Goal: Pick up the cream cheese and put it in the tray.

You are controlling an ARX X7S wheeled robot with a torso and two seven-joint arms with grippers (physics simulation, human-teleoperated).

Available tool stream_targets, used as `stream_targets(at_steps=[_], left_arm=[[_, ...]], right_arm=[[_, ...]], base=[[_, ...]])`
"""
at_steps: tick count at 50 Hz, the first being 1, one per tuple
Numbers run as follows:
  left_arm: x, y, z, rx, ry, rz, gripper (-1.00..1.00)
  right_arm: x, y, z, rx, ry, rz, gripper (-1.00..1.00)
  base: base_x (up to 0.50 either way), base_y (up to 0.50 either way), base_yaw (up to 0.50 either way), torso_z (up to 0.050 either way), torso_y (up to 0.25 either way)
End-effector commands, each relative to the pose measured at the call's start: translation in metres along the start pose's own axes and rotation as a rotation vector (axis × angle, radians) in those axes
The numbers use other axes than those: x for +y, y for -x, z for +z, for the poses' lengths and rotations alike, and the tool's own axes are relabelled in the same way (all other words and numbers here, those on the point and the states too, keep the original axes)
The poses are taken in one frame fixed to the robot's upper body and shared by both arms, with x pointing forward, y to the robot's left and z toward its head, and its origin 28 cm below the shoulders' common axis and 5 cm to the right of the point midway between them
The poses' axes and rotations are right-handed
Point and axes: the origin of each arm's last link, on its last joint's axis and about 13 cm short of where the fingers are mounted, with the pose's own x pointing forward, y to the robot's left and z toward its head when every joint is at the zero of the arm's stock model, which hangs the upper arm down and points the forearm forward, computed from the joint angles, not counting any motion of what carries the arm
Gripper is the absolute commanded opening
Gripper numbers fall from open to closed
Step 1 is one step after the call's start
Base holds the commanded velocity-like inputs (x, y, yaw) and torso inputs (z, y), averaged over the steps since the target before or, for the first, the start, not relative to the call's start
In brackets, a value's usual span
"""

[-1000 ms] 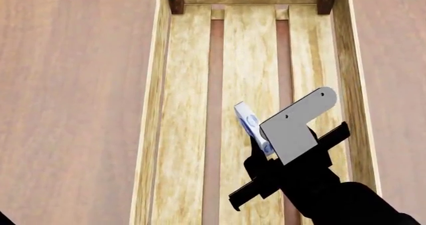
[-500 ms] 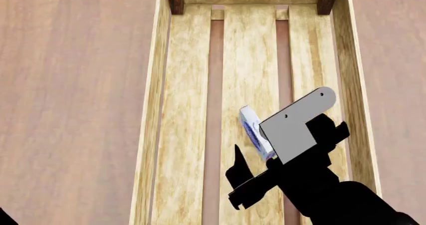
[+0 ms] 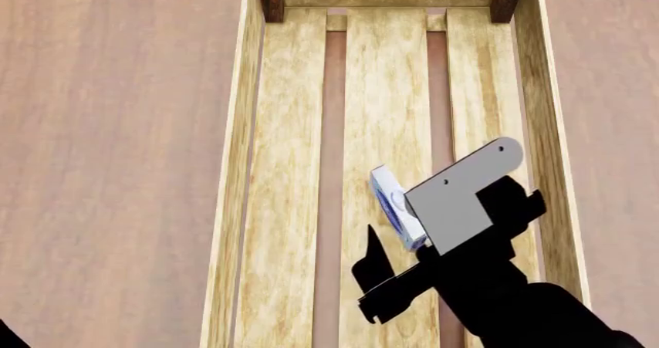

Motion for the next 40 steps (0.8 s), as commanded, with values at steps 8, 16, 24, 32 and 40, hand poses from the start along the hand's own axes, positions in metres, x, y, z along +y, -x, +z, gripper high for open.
stream_targets(at_steps=[8,16,24,32,40], left_arm=[[0.0,0.0,0.0,0.0,-0.001,-0.001,1.0],[0.0,0.0,0.0,0.0,-0.001,0.0,1.0],[0.0,0.001,0.0,0.001,-0.001,-0.002,1.0],[0.0,0.001,-0.001,0.003,-0.002,-0.002,1.0],[0.0,0.0,0.0,0.001,-0.005,0.001,1.0]], right_arm=[[0.0,0.018,0.011,-0.057,0.031,-0.019,1.0],[-0.002,0.033,0.023,-0.098,0.051,-0.039,1.0],[-0.003,0.05,0.031,-0.135,0.081,-0.061,1.0],[-0.002,0.068,0.038,-0.165,0.121,-0.075,1.0],[-0.003,0.083,0.04,-0.233,0.12,-0.111,1.0]], base=[[0.0,0.0,0.0,0.0,0.0],[0.0,0.0,0.0,0.0,0.0],[0.0,0.0,0.0,0.0,0.0],[0.0,0.0,0.0,0.0,0.0],[0.0,0.0,0.0,0.0,0.0]])
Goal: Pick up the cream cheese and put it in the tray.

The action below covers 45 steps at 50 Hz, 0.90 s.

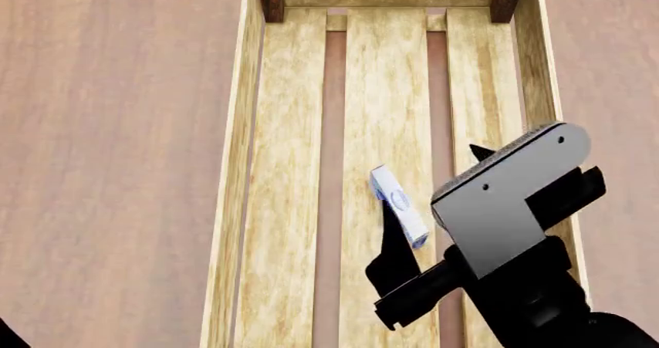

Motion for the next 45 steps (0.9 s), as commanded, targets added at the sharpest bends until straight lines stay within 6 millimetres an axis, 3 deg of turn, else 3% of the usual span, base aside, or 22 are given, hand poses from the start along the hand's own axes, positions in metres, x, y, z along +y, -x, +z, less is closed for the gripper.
stream_targets(at_steps=[1,10,22,30,45], left_arm=[[0.001,-0.001,0.0,0.0,-0.003,0.005,1.0],[0.002,0.0,-0.001,-0.005,-0.023,0.008,1.0],[0.008,-0.03,0.027,-0.103,-0.05,0.057,1.0],[0.006,-0.069,0.054,-0.205,-0.078,0.067,1.0],[-0.017,-0.137,0.102,-0.238,0.014,-0.033,1.0]], right_arm=[[-0.002,0.024,0.009,-0.08,0.018,-0.036,1.0],[-0.002,0.036,0.008,-0.145,0.004,-0.079,1.0],[-0.011,0.056,0.004,-0.24,-0.069,-0.191,1.0],[-0.014,0.069,-0.005,-0.262,-0.089,-0.275,1.0],[-0.019,0.062,-0.012,-0.378,-0.147,-0.565,1.0]], base=[[0.0,0.0,0.0,0.0,0.0],[0.0,0.0,0.0,0.0,0.0],[0.0,0.0,0.0,0.0,0.0],[0.0,0.0,0.0,0.0,0.0],[0.0,0.0,0.0,0.0,0.0]])
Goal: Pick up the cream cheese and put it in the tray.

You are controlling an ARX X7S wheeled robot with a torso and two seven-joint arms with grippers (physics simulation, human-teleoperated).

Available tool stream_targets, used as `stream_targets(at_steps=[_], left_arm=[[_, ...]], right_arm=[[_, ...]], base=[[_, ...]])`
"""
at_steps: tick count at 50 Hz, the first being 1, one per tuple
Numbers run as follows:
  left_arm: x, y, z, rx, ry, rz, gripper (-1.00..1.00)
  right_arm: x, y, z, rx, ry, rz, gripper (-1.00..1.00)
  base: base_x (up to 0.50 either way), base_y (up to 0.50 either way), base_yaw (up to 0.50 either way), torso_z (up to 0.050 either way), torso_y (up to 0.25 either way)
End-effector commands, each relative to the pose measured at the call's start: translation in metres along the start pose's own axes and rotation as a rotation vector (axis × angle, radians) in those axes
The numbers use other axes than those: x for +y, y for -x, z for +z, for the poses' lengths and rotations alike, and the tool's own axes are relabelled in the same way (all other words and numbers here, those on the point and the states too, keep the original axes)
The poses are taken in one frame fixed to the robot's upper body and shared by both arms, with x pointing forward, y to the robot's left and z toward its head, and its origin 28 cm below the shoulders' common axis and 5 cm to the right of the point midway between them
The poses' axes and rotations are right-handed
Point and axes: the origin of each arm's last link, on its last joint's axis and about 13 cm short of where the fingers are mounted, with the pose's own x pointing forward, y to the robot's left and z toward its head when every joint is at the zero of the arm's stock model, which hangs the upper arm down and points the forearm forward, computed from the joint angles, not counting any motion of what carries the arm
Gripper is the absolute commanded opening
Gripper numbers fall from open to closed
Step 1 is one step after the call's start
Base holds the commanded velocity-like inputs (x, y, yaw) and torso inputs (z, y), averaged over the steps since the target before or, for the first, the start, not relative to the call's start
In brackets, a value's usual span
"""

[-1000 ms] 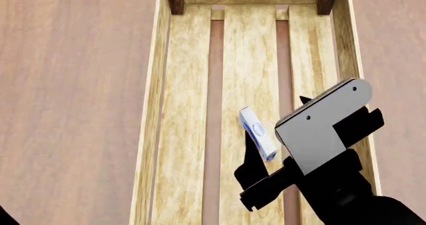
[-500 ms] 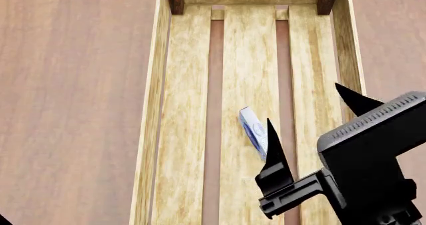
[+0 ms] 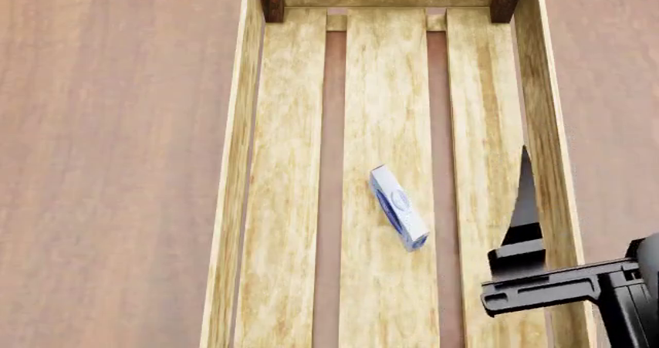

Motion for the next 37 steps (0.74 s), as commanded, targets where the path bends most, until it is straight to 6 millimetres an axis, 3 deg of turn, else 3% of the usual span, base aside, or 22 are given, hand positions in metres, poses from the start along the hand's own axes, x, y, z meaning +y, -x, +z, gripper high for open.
stream_targets(at_steps=[1,11,21,37], left_arm=[[-0.015,-0.049,0.03,-0.026,0.067,-0.06,1.0],[-0.028,-0.077,0.051,-0.036,0.147,-0.08,1.0],[-0.033,-0.094,0.073,-0.075,0.201,-0.073,1.0],[-0.039,-0.095,0.106,-0.16,0.226,-0.124,1.0]], right_arm=[[-0.006,-0.001,-0.004,-0.091,-0.036,-0.218,1.0],[-0.016,-0.009,-0.004,-0.174,-0.078,-0.434,1.0],[-0.019,-0.013,0.013,-0.274,-0.12,-0.531,1.0],[-0.022,-0.003,0.032,-0.374,-0.139,-0.56,1.0]], base=[[0.0,0.0,0.0,0.0,0.0],[0.0,0.0,0.0,0.0,0.0],[0.0,0.0,0.0,0.0,0.0],[0.0,0.0,0.0,0.0,0.0]])
